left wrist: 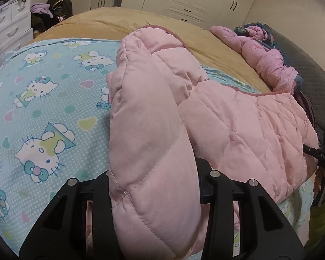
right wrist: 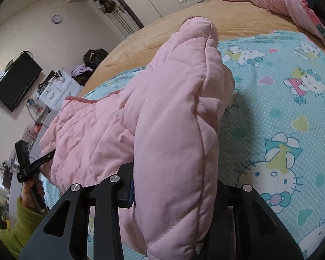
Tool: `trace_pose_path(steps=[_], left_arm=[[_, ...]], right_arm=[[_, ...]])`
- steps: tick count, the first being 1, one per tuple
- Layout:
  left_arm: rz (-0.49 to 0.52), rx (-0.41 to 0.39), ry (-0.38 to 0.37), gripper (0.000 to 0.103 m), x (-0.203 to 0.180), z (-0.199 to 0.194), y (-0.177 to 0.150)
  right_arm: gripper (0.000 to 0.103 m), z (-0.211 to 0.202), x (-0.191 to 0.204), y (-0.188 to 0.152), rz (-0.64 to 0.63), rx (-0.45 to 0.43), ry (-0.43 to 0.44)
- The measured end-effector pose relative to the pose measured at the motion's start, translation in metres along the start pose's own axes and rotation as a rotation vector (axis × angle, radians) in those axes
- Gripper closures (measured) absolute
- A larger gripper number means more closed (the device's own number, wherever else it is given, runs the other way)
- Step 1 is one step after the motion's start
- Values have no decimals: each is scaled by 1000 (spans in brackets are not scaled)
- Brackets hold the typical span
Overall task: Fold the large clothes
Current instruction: 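Fold the lifted jacket half over onto the rest with both grippers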
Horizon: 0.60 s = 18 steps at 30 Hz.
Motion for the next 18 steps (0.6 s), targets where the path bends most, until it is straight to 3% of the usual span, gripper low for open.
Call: trace_pose_path(steps=[8, 18], left_arm=[[-4, 11, 16, 68, 4, 7, -6], [-16, 27, 25, 63, 9, 17, -9]], right_arm=[[62, 20, -16, -5, 20, 23, -88], [51, 36, -30, -11, 69, 45, -124]])
Point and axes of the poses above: each gripper's, at about its wrist camera, not at the fingertips, and z roughly the way its jaws point, x to its left, y to its top, the point moved 9 cm from there along z, roughly the way its jaws point, and after that the axes turned 4 degrees about z, right-handed, at the moved point
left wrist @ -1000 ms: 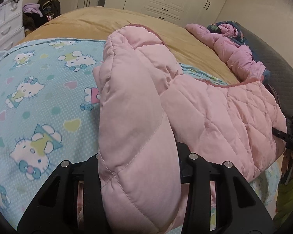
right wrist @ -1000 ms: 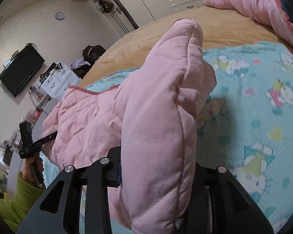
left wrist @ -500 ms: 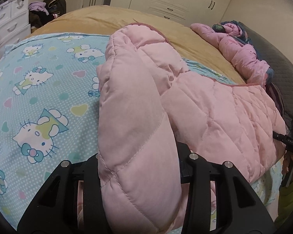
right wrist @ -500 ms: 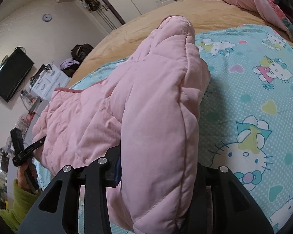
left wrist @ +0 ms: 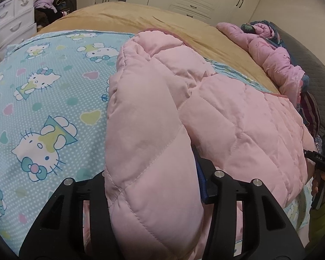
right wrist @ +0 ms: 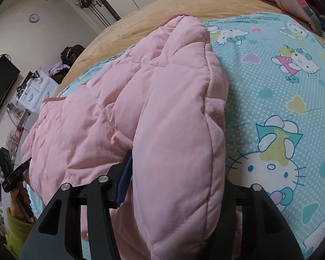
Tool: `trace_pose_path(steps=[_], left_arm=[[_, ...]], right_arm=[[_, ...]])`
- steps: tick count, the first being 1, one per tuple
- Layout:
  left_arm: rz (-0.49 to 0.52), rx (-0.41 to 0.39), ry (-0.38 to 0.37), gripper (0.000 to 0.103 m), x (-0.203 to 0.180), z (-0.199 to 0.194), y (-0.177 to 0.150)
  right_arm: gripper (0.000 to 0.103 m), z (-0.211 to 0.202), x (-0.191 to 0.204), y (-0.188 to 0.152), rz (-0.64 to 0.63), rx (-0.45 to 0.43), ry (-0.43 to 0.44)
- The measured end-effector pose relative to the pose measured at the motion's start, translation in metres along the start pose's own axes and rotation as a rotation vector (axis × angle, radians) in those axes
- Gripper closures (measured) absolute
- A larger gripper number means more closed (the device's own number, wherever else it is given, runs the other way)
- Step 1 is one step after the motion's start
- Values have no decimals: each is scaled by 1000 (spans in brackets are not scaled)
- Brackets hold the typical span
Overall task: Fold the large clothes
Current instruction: 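Fold the lifted jacket half over onto the rest with both grippers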
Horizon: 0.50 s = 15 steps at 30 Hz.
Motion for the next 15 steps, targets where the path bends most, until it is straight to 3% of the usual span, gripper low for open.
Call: trace_pose_path(steps=[3, 9, 15], left_arm=[[-3, 2, 0, 62, 1, 1, 0], [-4, 5, -1, 61, 2, 2, -1], [-3, 14, -3, 60, 2, 2, -1]], right_arm=[[44, 3, -2, 0, 17, 2, -13], [16, 0, -10, 1, 61, -17, -72], [13, -7, -12, 1, 69, -36, -115]])
Point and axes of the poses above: each gripper's, at about its wrist camera, not at the fingertips, and z roughly the way its jaws point, x to its left, y to its top, the point moved 9 cm from there along z, roughly the way its jaws point, and after that the axes turned 4 degrees about z, right-handed, at the moved point
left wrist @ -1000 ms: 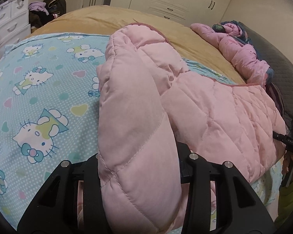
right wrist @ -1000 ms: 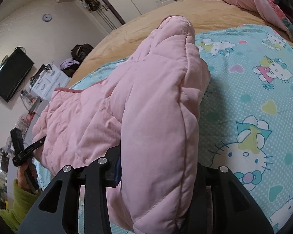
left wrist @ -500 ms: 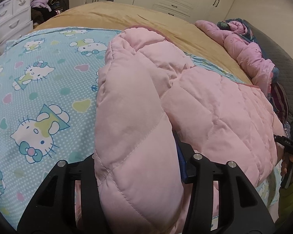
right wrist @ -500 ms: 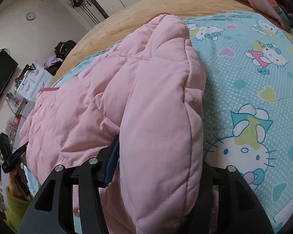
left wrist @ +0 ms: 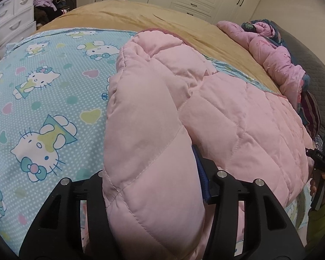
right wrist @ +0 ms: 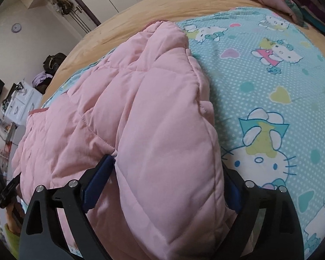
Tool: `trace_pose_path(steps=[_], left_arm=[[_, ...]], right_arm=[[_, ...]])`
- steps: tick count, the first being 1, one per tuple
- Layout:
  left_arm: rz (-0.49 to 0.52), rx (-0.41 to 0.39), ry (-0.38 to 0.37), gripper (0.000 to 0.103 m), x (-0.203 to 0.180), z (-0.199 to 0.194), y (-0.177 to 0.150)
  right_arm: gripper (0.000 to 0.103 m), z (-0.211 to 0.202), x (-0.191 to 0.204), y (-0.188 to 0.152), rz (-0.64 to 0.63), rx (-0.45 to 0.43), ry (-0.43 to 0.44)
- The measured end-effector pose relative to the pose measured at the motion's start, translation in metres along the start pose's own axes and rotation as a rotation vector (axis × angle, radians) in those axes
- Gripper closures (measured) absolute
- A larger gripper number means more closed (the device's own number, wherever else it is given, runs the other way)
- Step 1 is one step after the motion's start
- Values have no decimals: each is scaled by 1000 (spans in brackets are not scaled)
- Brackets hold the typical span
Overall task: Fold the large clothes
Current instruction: 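Fold the lifted jacket half over onto the rest with both grippers, then open both grippers to release the folded jacket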
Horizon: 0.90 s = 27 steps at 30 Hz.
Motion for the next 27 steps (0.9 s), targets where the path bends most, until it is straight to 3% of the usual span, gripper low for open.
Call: trace_pose_path(steps=[4, 23, 27], left_arm=[[5, 6, 5, 57, 0, -1, 0], [40, 37, 30, 11, -8, -10, -3], [15, 27, 32, 9, -9, -15, -2]], right_arm=[[5, -6, 3, -1, -10, -24, -28], [4, -15, 4, -9, 2, -45, -83], [4, -18, 4, -11, -9, -44, -81]])
Point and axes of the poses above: each gripper's, at about its wrist camera, not at the fingertips, and z roughly the way its jaws point, x to its left, y to its top, the point moved 9 cm from there along z, roughly the way its jaws point, and after that the axes turned 4 degrees about z, right-handed, at the moved point
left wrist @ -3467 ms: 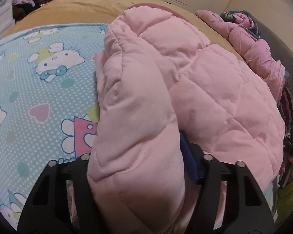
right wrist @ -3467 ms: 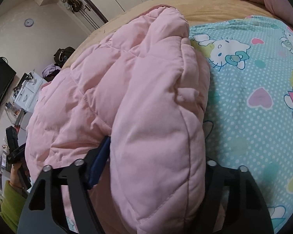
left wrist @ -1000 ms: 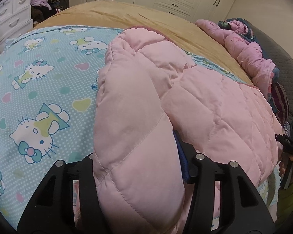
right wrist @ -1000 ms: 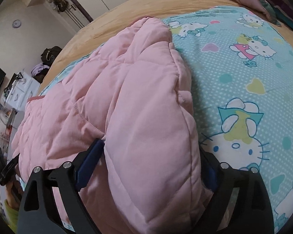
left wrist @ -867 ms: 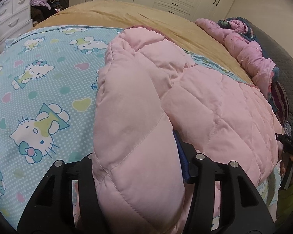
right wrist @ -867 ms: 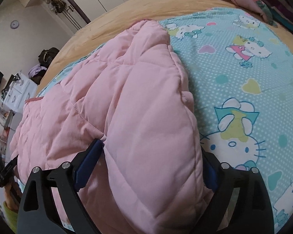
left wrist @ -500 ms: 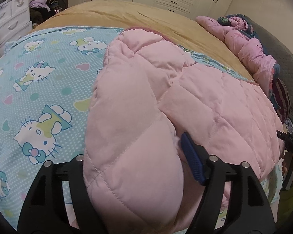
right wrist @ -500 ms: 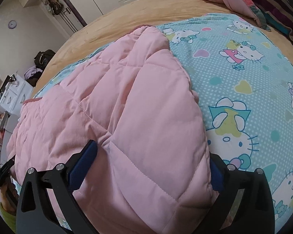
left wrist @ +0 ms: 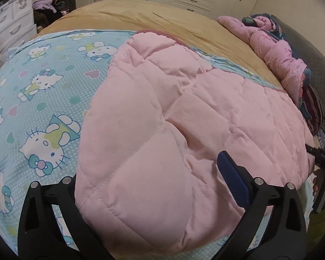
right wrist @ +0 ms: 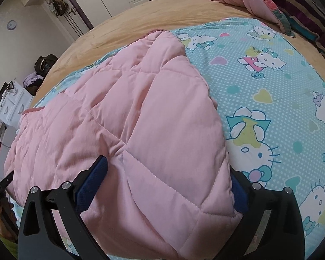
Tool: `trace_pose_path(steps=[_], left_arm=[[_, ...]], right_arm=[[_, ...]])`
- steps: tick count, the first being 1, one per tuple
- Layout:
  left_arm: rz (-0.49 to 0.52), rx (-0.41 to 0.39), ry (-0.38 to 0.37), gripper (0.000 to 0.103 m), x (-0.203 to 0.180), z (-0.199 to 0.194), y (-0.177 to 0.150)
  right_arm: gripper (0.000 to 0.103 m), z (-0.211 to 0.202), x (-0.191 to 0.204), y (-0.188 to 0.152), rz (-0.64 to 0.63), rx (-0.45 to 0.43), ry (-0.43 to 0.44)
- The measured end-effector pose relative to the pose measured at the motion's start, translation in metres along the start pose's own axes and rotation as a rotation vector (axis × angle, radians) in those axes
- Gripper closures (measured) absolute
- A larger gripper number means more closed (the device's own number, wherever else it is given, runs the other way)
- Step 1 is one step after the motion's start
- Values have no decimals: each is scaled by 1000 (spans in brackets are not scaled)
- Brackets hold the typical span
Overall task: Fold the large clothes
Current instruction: 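Open both grippers to release the folded jacket, then push the folded jacket into a neat bundle with both grippers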
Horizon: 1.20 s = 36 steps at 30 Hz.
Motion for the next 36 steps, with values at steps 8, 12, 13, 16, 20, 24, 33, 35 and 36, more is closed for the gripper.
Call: trace_pose_path(steps=[8, 12, 13, 16, 20, 24, 33, 35, 36], left_arm=[[-21, -23, -3, 9, -5, -13, 2], [-82, -44, -38, 9, -2, -22, 8], [-74, -45, -11, 9, -1, -23, 9], [47, -102, 231, 9, 5, -40, 18], [30, -132, 173, 9, -2, -57, 25], [33, -168, 149, 9, -12, -72, 24], [66, -252, 117, 9, -38, -111, 9], [72, -267, 116, 9, -43, -119, 4], [78, -275, 114, 9, -46, -123, 2]], right_arm=[[4, -10, -6, -1, -38, -32, -34], [4, -19, -12, 1, -40, -66, -38], [4, -21, -14, 2, -39, -73, -38], [4, -29, -16, 3, -43, -92, -32], [4, -45, -13, 5, -52, -130, -23], [4, -73, -2, 4, -84, -201, -13], [4, -145, 41, -12, -208, -352, 32], [4, -157, 51, -19, -233, -369, 49], [4, -161, 55, -22, -242, -374, 54]])
Point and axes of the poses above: each gripper's, at about its wrist camera, not at the fingertips, and z roughly the way its jaws point, x to its left, y to its top, the point moved 9 cm from there along z, roughly the way its jaws point, and after that the axes turned 4 degrees about z, right-handed, at the moved point
